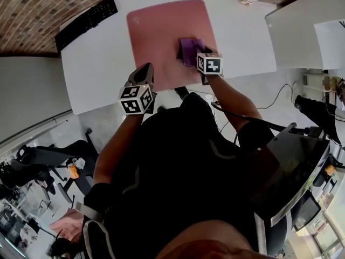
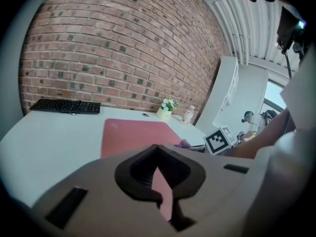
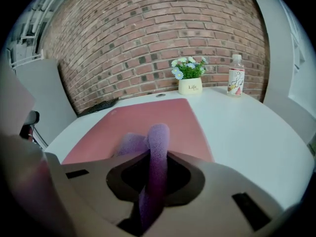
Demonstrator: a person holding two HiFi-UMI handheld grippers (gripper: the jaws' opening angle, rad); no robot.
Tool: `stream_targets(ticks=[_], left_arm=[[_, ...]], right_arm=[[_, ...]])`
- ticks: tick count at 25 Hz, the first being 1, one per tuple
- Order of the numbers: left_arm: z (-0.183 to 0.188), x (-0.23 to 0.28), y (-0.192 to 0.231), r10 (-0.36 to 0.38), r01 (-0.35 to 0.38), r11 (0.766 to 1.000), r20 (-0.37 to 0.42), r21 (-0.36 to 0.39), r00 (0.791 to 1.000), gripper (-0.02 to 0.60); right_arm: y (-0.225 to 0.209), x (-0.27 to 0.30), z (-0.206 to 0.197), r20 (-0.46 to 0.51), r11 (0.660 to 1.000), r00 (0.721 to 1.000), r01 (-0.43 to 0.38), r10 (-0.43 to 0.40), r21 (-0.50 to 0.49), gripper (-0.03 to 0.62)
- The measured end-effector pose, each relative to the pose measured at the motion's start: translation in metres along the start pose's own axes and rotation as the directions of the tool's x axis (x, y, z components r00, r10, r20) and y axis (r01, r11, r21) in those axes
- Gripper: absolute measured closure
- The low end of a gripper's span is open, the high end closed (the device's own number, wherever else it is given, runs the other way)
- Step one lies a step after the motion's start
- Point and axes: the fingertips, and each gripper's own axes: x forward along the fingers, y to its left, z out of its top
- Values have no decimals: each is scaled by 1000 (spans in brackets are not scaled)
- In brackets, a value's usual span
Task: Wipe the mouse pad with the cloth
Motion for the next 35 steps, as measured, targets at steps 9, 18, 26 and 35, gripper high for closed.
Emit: stream_targets(ticks=[9, 18, 26, 35], left_arm=[[10, 6, -12, -25, 25, 1000, 27, -5, 999, 581], [10, 7, -6, -8, 10, 999, 45, -36, 999, 581], [24, -2, 11, 55, -49, 997, 105, -57, 993, 581], [19, -44, 60, 217, -202, 972, 128, -123, 968, 581]], right_arm=[[-59, -18, 1, -9, 995, 996, 92, -92, 42, 534], [-130, -42, 16, 7, 962, 962, 272, -272, -19, 534], [-69, -67, 76, 153, 987, 983, 117, -99, -110, 534], [119, -27, 117, 148, 940, 943, -264, 298, -215, 534]])
